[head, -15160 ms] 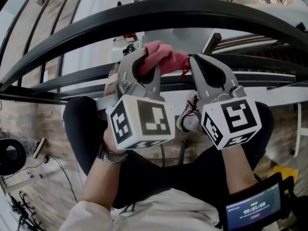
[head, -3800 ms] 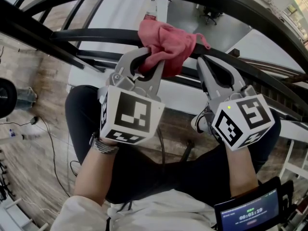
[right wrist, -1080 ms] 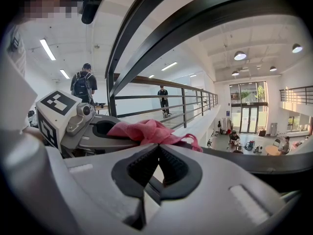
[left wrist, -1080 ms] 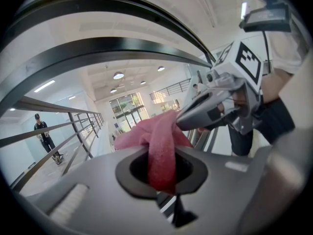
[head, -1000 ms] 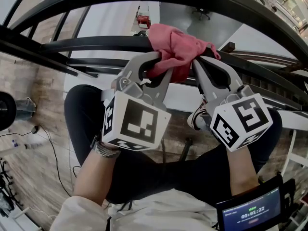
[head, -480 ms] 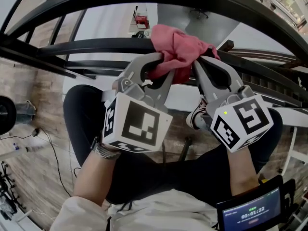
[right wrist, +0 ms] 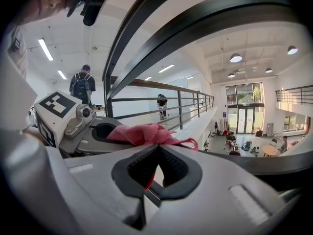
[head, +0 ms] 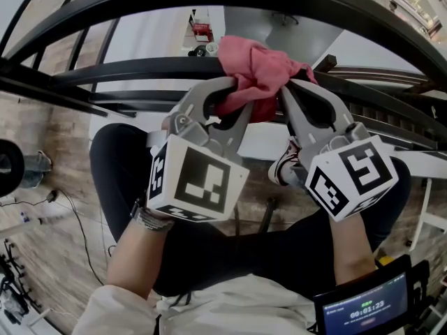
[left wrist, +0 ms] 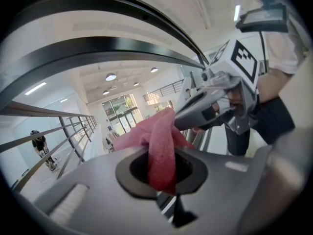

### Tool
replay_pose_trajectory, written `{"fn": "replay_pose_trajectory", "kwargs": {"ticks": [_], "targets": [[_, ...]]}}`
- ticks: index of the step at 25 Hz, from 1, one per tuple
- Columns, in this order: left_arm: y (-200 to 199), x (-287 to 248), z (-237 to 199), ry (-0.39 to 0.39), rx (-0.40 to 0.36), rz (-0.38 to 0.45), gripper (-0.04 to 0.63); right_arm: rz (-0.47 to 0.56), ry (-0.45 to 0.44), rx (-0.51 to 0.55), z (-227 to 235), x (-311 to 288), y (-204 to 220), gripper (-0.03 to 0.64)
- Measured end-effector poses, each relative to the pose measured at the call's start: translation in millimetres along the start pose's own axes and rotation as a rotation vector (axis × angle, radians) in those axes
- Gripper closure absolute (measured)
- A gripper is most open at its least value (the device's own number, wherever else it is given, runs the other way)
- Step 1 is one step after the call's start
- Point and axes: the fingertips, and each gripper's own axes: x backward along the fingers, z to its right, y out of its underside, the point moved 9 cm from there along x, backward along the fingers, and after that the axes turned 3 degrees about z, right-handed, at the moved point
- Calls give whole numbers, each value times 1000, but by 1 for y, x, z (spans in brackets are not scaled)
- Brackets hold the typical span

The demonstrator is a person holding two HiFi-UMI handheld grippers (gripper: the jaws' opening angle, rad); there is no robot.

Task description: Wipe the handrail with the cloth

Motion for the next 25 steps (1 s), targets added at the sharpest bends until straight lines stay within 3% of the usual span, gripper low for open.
{"fn": "replay_pose_trajectory", "kwargs": {"ticks": [25], "targets": [[-11, -22, 12, -3, -16, -11, 566, 5, 57, -26, 16, 20, 13, 615]]}}
